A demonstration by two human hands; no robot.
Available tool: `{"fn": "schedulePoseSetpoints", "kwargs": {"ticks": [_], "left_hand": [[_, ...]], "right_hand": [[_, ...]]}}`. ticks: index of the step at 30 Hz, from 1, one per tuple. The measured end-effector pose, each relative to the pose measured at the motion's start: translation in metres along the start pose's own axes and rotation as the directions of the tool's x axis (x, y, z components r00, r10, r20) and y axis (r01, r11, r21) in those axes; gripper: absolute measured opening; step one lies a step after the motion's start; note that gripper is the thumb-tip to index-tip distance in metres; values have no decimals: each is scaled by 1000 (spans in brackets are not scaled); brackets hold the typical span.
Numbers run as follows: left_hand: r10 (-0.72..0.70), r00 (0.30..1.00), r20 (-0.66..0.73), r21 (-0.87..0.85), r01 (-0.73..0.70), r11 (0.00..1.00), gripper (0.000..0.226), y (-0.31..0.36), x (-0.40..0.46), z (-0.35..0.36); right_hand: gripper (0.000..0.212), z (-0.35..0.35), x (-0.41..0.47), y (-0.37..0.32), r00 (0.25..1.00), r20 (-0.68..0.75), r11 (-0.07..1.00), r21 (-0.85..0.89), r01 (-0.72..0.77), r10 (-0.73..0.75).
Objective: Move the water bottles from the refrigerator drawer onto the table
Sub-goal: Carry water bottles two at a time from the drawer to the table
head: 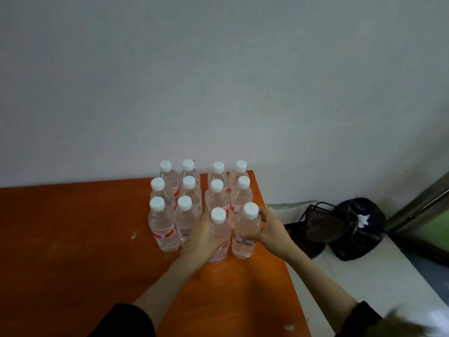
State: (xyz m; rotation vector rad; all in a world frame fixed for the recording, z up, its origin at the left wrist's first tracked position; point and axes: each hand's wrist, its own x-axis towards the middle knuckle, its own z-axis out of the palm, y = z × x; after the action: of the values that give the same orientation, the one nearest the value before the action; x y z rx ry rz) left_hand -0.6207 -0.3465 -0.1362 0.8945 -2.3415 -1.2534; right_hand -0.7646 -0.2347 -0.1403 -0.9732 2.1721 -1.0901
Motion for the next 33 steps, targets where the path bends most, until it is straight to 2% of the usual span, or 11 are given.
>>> {"fn": "schedulePoseSetpoints", "kwargs": {"ticks": [2,6,10,13,19,24,28,33], "left_hand": [[5,1000,-11,7,-5,1000,39,-3,11,4],[-50,998,-22,47,51,998,36,-8,29,11],[-98,995,-34,65,100,993,53,-8,38,17],[-135,986,-93,89,143,986,66,-9,40,21],[-146,972,-183,150,175,973,70,-9,39,29],[-111,953,-283,198,172,965,74,-8,31,39],[-148,956,-252,114,181,977,79,-5,29,40],[-129,978,-162,86,145,986,76,2,26,35]], "right_hand": [[72,1,11,2,1000,16,1000,2,-8,8],[70,4,24,9,998,54,1000,-13,-9,9],[57,3,36,14,995,96,999,17,31,-33],[65,2,44,17,996,88,1000,-21,7,-6],[75,6,45,29,999,40,998,-62,-31,34],[74,9,43,30,997,-26,997,9,-71,71],[74,11,36,30,992,-54,992,61,-113,116],[70,3,21,30,999,-7,995,87,-47,48]]}}
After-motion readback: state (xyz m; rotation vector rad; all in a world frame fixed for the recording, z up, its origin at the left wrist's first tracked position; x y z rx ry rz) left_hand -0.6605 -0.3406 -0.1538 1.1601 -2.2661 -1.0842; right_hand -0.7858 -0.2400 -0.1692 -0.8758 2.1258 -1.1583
